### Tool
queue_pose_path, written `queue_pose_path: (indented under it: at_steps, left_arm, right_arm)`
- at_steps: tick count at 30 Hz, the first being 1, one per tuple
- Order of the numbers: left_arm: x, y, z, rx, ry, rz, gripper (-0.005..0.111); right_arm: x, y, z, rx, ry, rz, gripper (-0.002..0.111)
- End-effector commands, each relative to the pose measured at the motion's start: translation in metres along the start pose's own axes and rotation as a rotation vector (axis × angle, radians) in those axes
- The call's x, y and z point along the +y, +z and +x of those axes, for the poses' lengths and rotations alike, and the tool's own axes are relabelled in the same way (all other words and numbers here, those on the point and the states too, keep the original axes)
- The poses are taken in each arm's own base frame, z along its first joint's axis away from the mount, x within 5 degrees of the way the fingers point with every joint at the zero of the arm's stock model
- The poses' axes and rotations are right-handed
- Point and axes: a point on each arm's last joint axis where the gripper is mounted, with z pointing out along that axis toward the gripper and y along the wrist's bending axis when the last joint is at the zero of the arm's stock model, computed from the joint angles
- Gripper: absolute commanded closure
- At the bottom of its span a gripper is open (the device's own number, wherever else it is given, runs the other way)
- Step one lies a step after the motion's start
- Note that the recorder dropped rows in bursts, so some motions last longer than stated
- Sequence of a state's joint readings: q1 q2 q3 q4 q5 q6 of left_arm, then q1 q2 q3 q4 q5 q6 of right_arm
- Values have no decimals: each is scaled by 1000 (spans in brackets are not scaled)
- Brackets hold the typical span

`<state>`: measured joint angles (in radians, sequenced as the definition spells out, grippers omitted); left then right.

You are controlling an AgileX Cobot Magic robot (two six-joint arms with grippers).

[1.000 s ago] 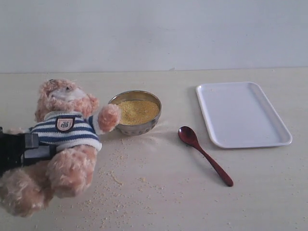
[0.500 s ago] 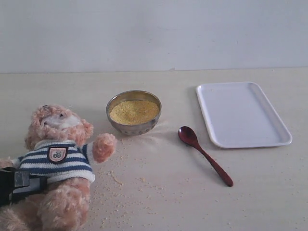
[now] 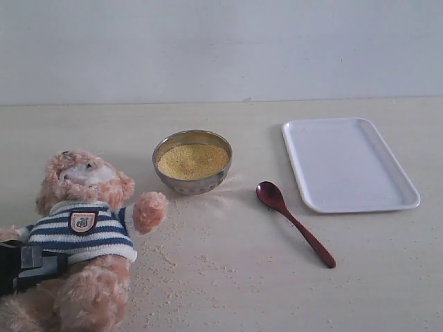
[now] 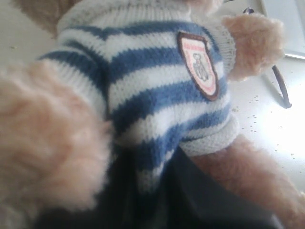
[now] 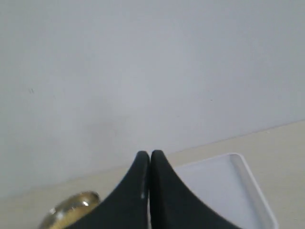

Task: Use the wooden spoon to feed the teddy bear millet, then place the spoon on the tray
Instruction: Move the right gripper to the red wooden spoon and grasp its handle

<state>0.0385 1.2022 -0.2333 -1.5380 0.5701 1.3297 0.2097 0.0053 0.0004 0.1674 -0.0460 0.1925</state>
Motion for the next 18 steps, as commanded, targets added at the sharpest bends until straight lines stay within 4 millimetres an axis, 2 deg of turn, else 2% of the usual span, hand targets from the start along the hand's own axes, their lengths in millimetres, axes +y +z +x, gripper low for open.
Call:
queue_pose_path:
  at_steps: [1, 2, 5, 7, 8, 9, 12, 15, 16, 18]
  left_arm:
    - [-1, -2, 0, -11, 6, 10, 102]
    - [-1, -2, 0, -11, 6, 10, 102]
    - [-1, -2, 0, -11, 6, 10, 102]
    - [-1, -2, 0, -11, 6, 10, 102]
    - [-1, -2, 0, -11, 6, 10, 102]
    - [-1, -2, 0, -11, 6, 10, 102]
    - [-1, -2, 0, -11, 6, 10, 102]
    - [-1, -2, 0, -11, 6, 10, 102]
    - [-1, -2, 0, -11, 6, 10, 102]
    - [-1, -2, 0, -11, 6, 10, 102]
  right_arm:
    - [1, -1, -4, -47, 258, -13, 108]
    - [1, -1, -1, 34, 250, 7, 108]
    - [19, 0, -29, 236, 102, 11, 106]
    - [39, 17, -51, 434, -63, -77, 92]
    - [46, 36, -53, 605, -152, -123, 79]
    - [48, 46, -53, 676, -199, -139, 71]
    - [47, 88, -44, 905, -237, -139, 56]
    - [40, 127, -21, 1094, -287, -161, 56]
    - [36, 141, -8, 1167, -292, -164, 56]
    - [29, 158, 9, 1244, -296, -159, 56]
